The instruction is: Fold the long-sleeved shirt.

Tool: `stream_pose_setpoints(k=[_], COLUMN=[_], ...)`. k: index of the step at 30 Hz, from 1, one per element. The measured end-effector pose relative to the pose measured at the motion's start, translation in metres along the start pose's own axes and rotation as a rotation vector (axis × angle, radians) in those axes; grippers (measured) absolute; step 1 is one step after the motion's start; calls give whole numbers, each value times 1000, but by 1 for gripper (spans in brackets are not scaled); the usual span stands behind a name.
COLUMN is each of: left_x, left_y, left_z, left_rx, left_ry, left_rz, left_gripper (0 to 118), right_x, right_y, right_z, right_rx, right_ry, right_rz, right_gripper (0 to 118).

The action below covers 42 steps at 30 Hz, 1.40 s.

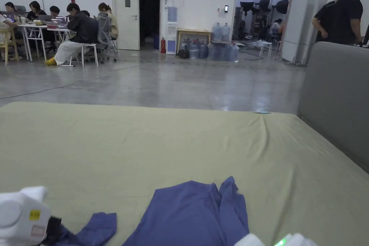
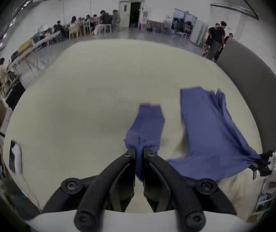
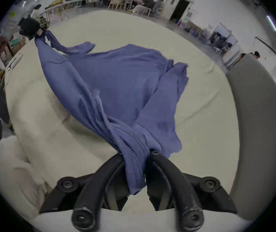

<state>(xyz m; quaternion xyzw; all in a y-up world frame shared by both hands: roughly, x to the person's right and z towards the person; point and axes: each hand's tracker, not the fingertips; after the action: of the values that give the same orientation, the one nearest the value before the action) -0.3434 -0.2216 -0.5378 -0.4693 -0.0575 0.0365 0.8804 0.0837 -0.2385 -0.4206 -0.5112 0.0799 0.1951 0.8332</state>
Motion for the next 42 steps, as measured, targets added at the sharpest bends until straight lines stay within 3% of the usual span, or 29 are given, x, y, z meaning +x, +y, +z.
stream_pose_setpoints(k=[8,12,17,20,22,23,24,25,26,29,33,34,35,36,37,38,42], left_x=[-43,-52,-55,-62,-63,-64,-66,-67,-65,-58,-29,-18,-9,-2,4,10,13], left_y=[-91,-126,-149,-156,-157,-153,-150,-144,-141,-140,-163,-177,-188,-196,-204,-214,-209], left_z=[19,15,-5,-23,-23,-21,-15,-4,11,66,100,100,101,99,92,87,75], left_rx=[-67,-126,-185,-196,-188,-190,-192,-185,-170,16,-41,-72,-88,-101,-130,-164,-143], left_ry=[51,34,56,64,66,62,56,73,78,-61,-55,-43,-22,-22,-19,-22,-72], left_rz=[-16,52,72,89,108,125,141,150,176,189,81,51,32,16,11,45,122], left_gripper=[0,0,0,0,4,20,72,105,118,116,114,105,78,11,0,0,0], right_x=[-44,-67,-76,-74,-72,-68,-62,-52,-43,-20,-18,-22,-28,-34,-40,-47,-59], right_y=[-47,-64,-74,-76,-76,-75,-74,-74,-75,-82,-104,-111,-119,-125,-129,-133,-137], right_z=[15,-1,-28,-40,-39,-37,-33,-25,-12,39,75,78,81,83,81,81,87], right_rx=[-123,-198,-315,-312,-319,-323,-324,-308,-260,-53,0,-2,4,35,55,54,64], right_ry=[171,158,213,214,227,231,242,265,277,270,265,266,260,242,212,175,252], right_rz=[-111,-104,-166,-222,-293,-317,-351,-404,-442,-514,-545,-553,-557,-553,-530,-509,-490], right_gripper=[11,11,12,16,28,41,68,84,90,90,90,87,76,33,0,0,0])
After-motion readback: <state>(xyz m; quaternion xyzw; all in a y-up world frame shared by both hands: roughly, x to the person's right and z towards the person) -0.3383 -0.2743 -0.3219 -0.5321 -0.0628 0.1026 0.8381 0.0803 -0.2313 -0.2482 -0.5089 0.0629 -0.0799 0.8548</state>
